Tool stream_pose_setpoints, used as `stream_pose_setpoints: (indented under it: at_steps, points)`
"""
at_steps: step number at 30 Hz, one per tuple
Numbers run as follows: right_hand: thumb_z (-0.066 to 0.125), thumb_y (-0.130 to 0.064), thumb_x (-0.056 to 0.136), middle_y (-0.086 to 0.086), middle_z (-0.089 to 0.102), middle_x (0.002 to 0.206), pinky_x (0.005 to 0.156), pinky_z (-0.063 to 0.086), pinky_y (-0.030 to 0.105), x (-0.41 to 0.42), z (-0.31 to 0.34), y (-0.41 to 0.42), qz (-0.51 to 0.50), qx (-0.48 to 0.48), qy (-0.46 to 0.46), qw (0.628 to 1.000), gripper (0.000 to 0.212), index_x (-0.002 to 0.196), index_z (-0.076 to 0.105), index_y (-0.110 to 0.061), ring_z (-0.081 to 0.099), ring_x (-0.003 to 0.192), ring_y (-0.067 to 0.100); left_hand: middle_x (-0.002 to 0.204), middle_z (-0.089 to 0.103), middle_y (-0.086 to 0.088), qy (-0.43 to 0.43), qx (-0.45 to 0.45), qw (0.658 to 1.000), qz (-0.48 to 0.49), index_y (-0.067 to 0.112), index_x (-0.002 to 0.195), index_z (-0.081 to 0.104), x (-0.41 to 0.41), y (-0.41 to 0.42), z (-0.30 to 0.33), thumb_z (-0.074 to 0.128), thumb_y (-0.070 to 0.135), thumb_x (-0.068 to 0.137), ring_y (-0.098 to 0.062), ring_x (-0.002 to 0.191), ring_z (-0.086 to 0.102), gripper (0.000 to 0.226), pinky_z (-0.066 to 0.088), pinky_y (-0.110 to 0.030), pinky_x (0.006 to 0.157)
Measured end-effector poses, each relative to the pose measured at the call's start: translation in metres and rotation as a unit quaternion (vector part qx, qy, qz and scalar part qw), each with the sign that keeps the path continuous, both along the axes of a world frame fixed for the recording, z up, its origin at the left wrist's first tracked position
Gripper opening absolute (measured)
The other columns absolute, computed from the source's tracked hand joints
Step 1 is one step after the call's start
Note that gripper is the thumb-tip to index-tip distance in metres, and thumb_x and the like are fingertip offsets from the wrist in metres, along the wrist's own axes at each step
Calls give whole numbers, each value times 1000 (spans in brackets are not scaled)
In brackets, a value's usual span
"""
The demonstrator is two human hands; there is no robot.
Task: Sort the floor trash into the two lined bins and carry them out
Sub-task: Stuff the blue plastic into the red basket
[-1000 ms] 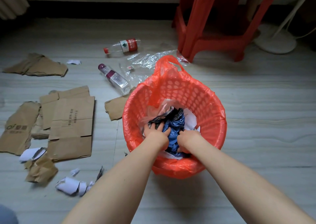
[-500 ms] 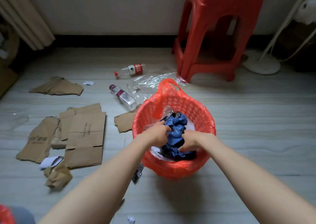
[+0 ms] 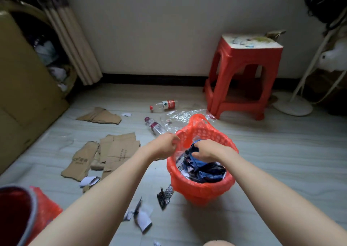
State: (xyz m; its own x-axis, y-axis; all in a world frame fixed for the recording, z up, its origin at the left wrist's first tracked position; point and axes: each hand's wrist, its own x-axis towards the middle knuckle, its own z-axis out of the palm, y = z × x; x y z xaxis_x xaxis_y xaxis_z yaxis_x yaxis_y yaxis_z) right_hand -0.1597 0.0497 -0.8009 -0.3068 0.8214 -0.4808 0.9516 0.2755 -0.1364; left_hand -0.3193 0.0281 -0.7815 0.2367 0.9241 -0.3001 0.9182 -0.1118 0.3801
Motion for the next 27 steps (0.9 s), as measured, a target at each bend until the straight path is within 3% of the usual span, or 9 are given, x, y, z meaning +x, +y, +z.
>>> stream_pose_setpoints:
  at_steps: [6, 11, 14, 18, 27]
  points:
    - [44, -31, 94, 12, 64, 117, 87, 49, 36, -54, 41, -29, 43, 62, 75, 994, 34, 115, 59, -9, 60, 104, 30, 140, 49, -7, 18, 55, 996, 64, 12, 132, 50, -41, -52, 53, 39, 15, 98, -22, 129, 45, 36, 34, -30, 105]
    - [40, -31, 96, 13, 56, 129, 93, 46, 37, -97, 37, -59, 89, 57, 86, 991, 39, 125, 52, -8, 54, 115, 30, 140, 49, -7, 29, 56, 992, 113, 12, 133, 48, -74, -82, 50, 40, 18, 98, -21, 129, 45, 37, 34, -31, 106]
    - [39, -32, 96, 15, 54, 131, 89, 43, 34, -119, 14, -69, 116, 33, 65, 991, 36, 120, 52, -8, 53, 110, 27, 141, 48, -9, 34, 18, 991, 130, 10, 135, 47, -93, -93, 27, 38, 17, 98, -23, 129, 44, 39, 35, -31, 105]
    - [39, -34, 98, 13, 44, 144, 105, 39, 37, -135, -30, -66, 98, -9, 33, 995, 49, 138, 42, -5, 44, 129, 31, 142, 46, -11, 42, -33, 989, 141, 8, 136, 45, -115, -83, -20, 36, 15, 97, -26, 131, 42, 40, 34, -31, 105]
    - [42, -29, 96, 18, 43, 143, 106, 37, 36, -147, -172, -36, -8, -138, 36, 990, 51, 141, 34, -6, 42, 131, 32, 145, 35, -14, 48, -187, 969, 153, 13, 139, 38, -139, -68, -191, 50, 21, 90, -31, 133, 36, 51, 33, -39, 109]
